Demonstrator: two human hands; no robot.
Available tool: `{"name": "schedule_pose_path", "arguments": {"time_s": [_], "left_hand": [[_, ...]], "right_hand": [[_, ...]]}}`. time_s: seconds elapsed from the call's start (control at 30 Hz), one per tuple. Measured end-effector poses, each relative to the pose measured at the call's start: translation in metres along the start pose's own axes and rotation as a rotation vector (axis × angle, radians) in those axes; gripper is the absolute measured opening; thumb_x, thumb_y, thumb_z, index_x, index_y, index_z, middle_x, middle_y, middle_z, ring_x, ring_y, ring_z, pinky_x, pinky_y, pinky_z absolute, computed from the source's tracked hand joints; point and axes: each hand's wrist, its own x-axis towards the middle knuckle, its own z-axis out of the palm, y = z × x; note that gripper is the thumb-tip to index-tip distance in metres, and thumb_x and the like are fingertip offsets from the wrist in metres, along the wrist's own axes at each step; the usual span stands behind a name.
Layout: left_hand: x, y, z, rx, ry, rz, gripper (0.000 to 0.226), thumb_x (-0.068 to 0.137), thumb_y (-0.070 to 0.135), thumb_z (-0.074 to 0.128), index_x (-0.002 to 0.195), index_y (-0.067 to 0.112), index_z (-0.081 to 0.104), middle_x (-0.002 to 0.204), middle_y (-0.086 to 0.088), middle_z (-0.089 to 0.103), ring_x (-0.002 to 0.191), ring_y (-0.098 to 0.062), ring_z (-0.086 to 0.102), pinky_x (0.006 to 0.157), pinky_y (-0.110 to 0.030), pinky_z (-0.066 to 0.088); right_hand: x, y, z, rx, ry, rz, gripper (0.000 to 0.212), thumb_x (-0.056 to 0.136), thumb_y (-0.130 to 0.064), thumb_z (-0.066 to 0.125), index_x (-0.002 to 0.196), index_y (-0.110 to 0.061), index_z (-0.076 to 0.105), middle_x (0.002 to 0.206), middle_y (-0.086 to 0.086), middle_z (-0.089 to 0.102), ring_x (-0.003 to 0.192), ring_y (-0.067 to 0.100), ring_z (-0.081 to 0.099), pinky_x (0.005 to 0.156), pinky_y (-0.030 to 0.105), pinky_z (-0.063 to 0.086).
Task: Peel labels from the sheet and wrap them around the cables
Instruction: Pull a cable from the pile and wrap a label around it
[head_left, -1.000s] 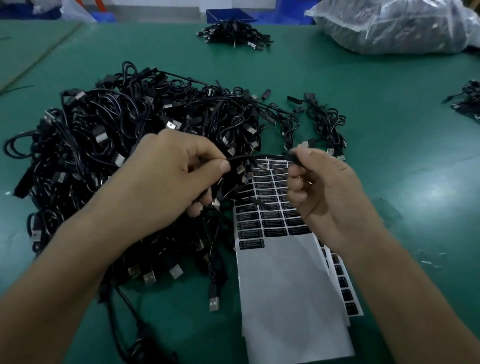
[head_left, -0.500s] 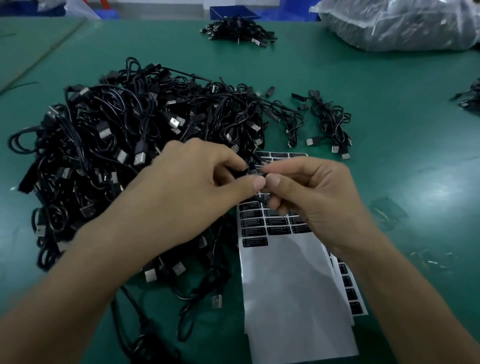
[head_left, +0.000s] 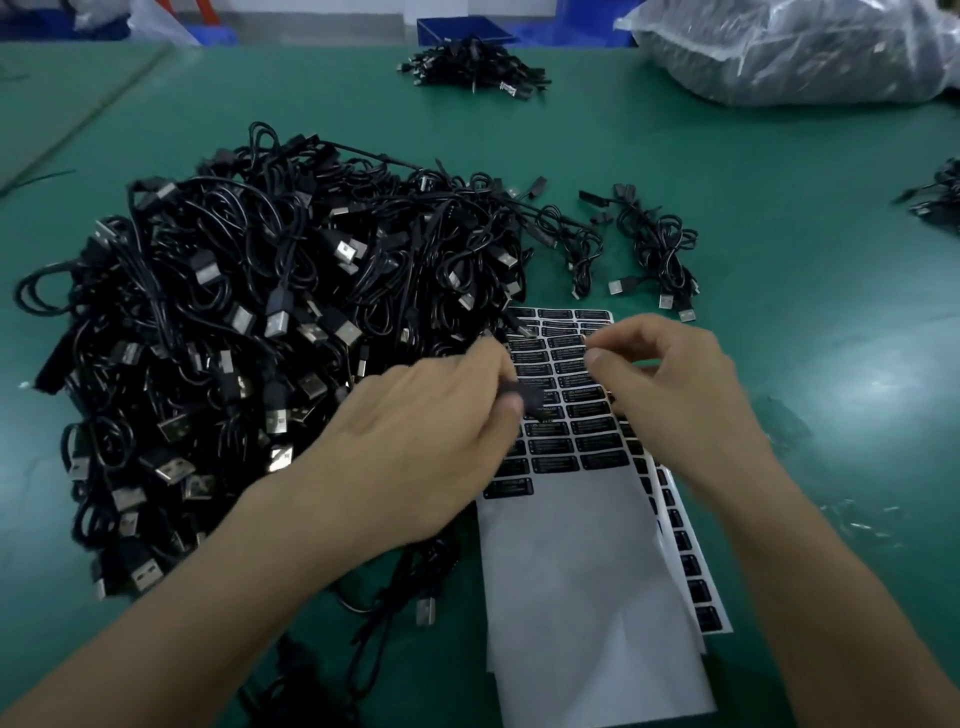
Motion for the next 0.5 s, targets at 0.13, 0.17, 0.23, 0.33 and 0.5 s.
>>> {"name": "schedule_pose_path", "arguments": {"time_s": [0.13,0.17,0.23,0.33,0.5], "left_hand": [[0.000,0.001,0.005,0.163,-0.071,0.000,0.053,0.074,0.077,0.052,0.089,0.036,0.021,0.087,0.019,0.050,0.069,-0.001,0.051,0.052,-0.025,0.031],[0.000,0.002,0.006,0.198,-0.074,-0.005,0.059,0.071,0.079,0.055,0.086,0.034,0.019,0.085,0.018,0.048,0.067,0.000,0.048,0.051,-0.026,0.027],[0.001,0.002,0.009,0.238,-0.063,-0.012,0.064,0.071,0.078,0.058,0.084,0.032,0.017,0.083,0.016,0.049,0.066,-0.001,0.047,0.051,-0.028,0.026],[0.002,0.001,0.010,0.246,-0.075,-0.017,0.064,0.072,0.078,0.059,0.087,0.032,0.018,0.088,0.015,0.059,0.074,-0.010,0.058,0.056,-0.031,0.035],[0.003,0.000,0.010,0.233,-0.085,-0.016,0.060,0.070,0.076,0.059,0.083,0.032,0.020,0.082,0.017,0.061,0.064,-0.003,0.052,0.054,-0.028,0.032]], "right_hand": [[0.004,0.001,-0.007,0.131,-0.015,0.143,0.015,0.095,-0.020,0.061,0.090,-0.031,0.070,0.084,-0.015,0.070,0.084,0.010,0.069,0.082,0.035,0.058],[0.005,-0.001,-0.009,0.216,-0.031,0.198,0.016,0.096,-0.018,0.061,0.091,-0.029,0.070,0.081,-0.014,0.071,0.085,0.012,0.070,0.080,0.034,0.060],[0.006,-0.006,-0.014,0.386,-0.064,0.304,0.015,0.097,-0.014,0.060,0.095,-0.025,0.069,0.086,-0.010,0.071,0.085,0.014,0.072,0.073,0.028,0.061],[0.009,-0.009,-0.022,0.530,-0.081,0.415,0.009,0.098,-0.017,0.061,0.100,-0.022,0.068,0.112,0.002,0.066,0.098,0.025,0.071,0.073,0.037,0.060],[0.004,-0.012,-0.028,0.689,-0.268,0.480,0.039,0.083,-0.026,0.077,0.117,-0.016,0.060,0.109,0.013,0.071,0.073,0.022,0.072,0.055,0.033,0.056]]}}
